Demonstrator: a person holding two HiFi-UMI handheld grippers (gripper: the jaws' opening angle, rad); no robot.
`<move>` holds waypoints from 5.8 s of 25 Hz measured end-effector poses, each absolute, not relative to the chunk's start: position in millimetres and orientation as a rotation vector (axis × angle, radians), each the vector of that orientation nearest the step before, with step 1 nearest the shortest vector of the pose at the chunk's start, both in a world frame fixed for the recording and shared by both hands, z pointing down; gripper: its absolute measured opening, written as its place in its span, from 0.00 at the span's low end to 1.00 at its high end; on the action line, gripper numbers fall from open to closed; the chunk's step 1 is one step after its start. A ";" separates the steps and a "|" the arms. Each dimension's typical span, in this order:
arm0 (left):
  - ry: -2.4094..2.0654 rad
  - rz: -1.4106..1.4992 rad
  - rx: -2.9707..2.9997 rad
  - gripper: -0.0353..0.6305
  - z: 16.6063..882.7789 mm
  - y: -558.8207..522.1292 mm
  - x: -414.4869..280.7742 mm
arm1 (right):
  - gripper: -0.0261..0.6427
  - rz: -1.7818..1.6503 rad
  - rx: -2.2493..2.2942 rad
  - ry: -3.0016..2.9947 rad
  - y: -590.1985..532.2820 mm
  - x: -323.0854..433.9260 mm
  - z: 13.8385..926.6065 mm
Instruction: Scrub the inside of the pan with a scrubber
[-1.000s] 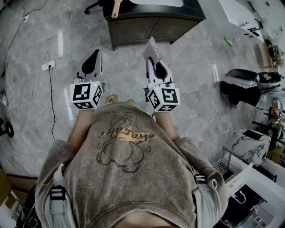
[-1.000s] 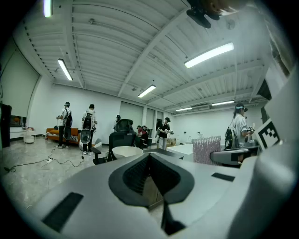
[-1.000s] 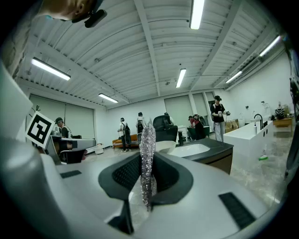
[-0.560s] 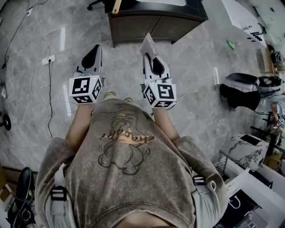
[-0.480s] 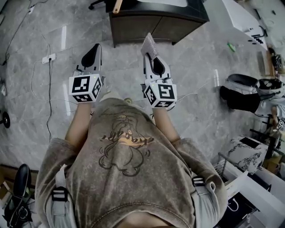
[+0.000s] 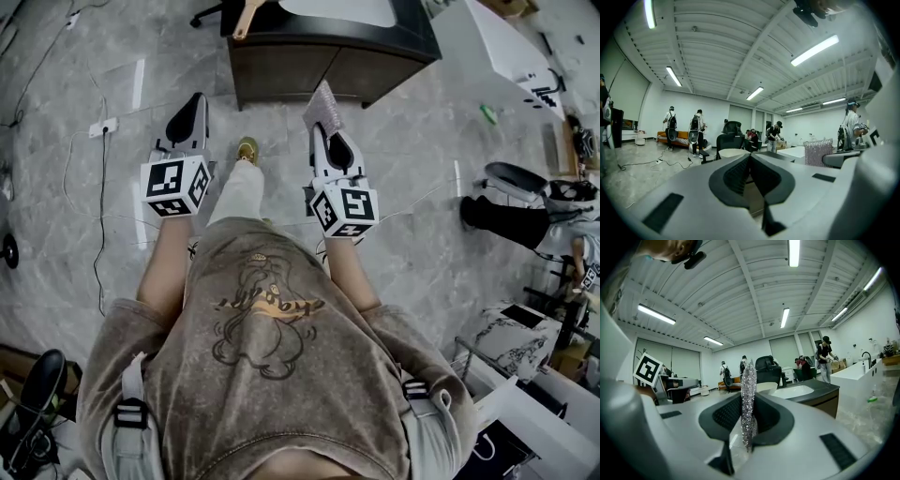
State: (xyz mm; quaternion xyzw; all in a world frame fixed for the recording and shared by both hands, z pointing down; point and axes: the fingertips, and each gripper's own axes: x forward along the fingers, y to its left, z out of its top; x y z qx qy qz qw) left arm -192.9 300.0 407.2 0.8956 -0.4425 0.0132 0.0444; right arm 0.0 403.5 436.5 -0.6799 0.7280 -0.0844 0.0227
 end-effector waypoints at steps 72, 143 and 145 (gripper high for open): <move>-1.593 0.210 2.425 0.32 443.0 -183.5 -49.7 | 0.16 -0.415 -1.763 2.604 -113.6 166.6 449.6; -1.491 0.413 1.941 0.12 586.1 -256.8 -71.3 | 0.17 -0.274 -0.941 3.697 -251.0 -57.0 602.0; -1.487 0.416 1.943 0.12 585.7 -256.8 -70.6 | 0.18 -0.246 -0.938 3.713 -256.3 -59.5 607.7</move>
